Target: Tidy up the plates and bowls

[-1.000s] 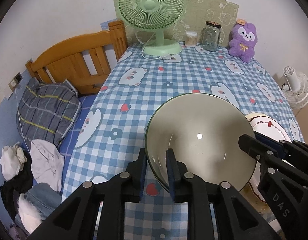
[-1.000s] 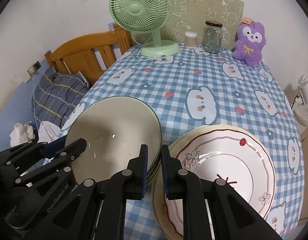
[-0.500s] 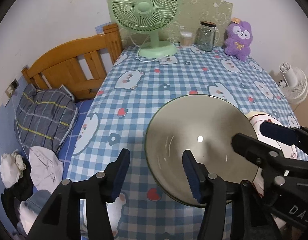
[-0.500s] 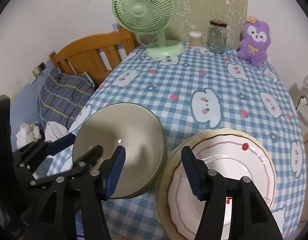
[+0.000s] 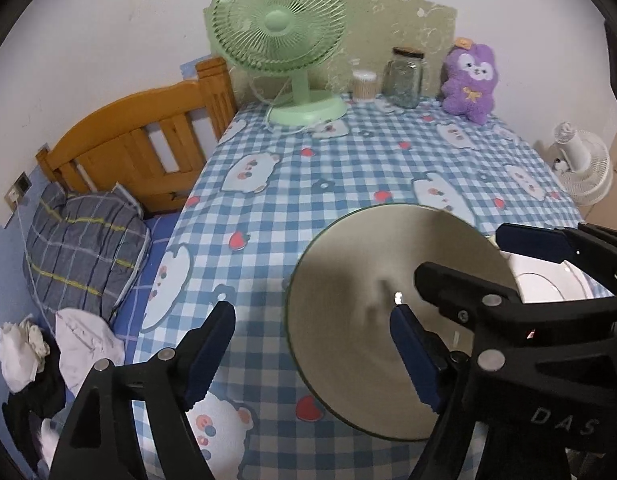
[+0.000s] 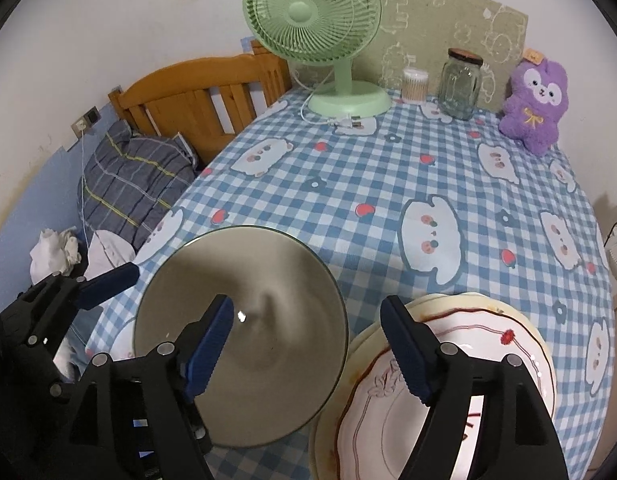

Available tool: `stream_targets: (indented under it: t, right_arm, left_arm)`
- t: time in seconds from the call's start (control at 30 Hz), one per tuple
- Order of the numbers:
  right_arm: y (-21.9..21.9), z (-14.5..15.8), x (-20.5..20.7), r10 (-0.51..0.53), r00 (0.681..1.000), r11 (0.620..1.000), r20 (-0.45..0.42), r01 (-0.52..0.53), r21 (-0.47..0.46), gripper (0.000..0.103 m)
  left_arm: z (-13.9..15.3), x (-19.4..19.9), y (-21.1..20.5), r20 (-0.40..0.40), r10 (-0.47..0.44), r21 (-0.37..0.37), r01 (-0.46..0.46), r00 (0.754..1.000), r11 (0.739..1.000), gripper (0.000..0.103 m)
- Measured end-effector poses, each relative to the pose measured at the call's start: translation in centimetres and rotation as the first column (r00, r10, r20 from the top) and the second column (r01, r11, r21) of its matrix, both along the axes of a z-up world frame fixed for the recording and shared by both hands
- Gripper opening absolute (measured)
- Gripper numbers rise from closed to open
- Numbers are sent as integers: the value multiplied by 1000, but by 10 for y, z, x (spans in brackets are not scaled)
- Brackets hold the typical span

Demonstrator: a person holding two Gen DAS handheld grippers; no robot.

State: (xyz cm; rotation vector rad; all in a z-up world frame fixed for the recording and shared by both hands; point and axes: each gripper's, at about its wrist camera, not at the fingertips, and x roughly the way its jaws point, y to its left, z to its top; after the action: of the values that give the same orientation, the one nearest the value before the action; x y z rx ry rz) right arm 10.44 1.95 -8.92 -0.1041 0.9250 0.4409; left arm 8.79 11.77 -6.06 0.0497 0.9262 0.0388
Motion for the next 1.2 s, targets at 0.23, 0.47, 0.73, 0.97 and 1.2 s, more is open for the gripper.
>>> stream_targets:
  t: [0.23, 0.47, 0.73, 0.97, 1.2]
  right_arm:
    - [4, -16, 18, 10, 999, 1000, -44, -10, -8, 78]
    - [7, -29, 29, 24, 996, 1000, -86, -25, -18, 78]
    - [6, -41, 34, 35, 995, 999, -96, -36, -8, 78]
    - [3, -47, 37, 33, 994, 999, -102, -32, 11, 77]
    - [5, -44, 31, 24, 996, 1000, -88, -24, 8, 70]
  left_arm:
    - [-9, 12, 1, -39, -5, -17, 4, 999, 1000, 81]
    - [-25, 21, 6, -98, 7, -72, -14, 995, 997, 77]
    - [-35, 24, 5, -128, 0, -110, -14, 992, 994, 76]
    - [-36, 24, 4, -110, -7, -132, -7, 994, 991, 76]
    - [-37, 21, 3, -97, 6, -143, -20, 995, 989, 73]
